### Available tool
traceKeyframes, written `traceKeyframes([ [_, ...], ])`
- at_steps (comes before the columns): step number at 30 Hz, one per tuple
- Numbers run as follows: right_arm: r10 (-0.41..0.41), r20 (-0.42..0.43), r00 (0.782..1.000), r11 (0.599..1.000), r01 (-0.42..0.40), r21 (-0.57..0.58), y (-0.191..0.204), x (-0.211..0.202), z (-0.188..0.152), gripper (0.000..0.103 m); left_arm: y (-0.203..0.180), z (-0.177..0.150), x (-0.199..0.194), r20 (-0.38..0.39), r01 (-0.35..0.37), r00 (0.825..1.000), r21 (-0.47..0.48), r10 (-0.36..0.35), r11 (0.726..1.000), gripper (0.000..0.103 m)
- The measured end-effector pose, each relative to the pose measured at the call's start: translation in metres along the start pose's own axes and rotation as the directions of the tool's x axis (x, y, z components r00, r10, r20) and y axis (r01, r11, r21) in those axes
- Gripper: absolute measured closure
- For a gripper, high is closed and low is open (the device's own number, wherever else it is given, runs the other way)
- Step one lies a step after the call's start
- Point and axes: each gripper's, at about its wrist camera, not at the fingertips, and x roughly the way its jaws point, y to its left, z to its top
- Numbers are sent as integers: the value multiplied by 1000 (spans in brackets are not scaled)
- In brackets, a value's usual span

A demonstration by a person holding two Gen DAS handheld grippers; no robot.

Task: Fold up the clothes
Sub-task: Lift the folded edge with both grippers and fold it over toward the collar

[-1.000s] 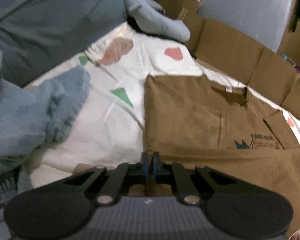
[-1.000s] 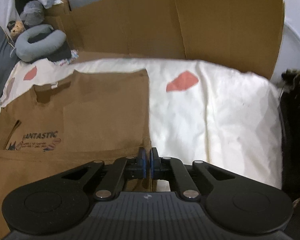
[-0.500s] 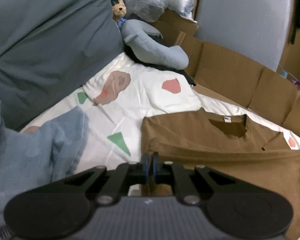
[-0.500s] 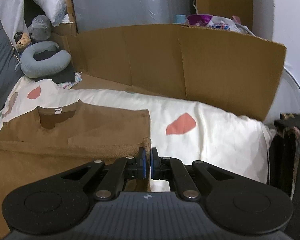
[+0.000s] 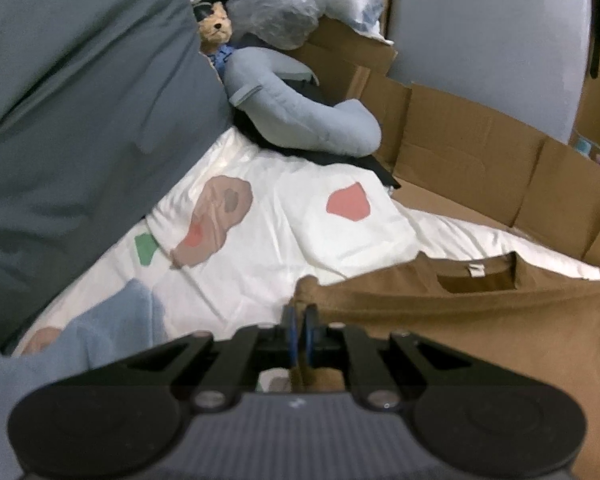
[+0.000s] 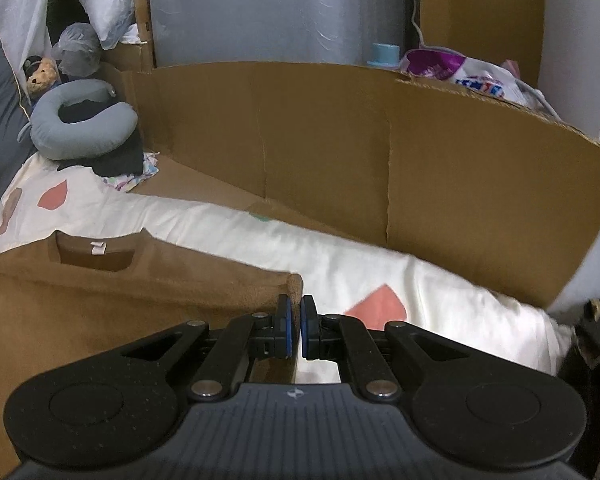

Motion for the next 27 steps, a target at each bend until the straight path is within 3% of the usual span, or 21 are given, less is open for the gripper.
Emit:
traceKeyframes([
  [27, -45, -67, 997, 998, 41, -56, 3, 83, 46, 100, 2, 42, 84, -54, -32, 998, 38, 34, 999, 99],
])
